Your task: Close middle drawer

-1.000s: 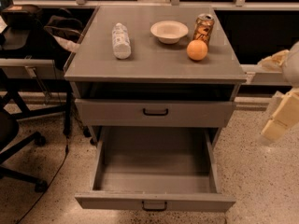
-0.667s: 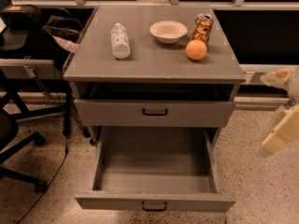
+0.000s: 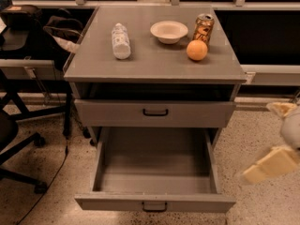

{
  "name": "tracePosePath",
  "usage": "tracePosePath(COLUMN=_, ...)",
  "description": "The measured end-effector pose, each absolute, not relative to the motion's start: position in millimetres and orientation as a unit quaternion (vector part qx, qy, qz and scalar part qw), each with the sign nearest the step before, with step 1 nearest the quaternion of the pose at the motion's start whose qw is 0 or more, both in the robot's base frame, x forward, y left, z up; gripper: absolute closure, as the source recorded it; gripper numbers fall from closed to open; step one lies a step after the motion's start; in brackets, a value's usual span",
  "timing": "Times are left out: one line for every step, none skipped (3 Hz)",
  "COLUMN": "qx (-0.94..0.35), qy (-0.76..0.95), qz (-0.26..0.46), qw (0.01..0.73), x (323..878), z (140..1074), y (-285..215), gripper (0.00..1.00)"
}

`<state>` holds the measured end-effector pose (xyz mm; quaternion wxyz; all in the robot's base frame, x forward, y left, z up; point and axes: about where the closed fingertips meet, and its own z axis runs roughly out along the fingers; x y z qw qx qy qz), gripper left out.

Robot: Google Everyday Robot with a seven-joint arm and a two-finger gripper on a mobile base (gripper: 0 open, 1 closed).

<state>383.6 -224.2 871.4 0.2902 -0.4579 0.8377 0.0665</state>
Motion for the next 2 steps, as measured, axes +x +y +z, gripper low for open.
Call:
tracePosePath(qx=-0.424, qy=0.853, qz=0.047, qw=0.300, x=373.7, z=838.4, y=-228.6, gripper=0.00)
tracePosePath(qx=-0.424, qy=0.853, qz=0.047, qw=0.300, x=373.7, z=838.4, y=-228.6, gripper=0.00)
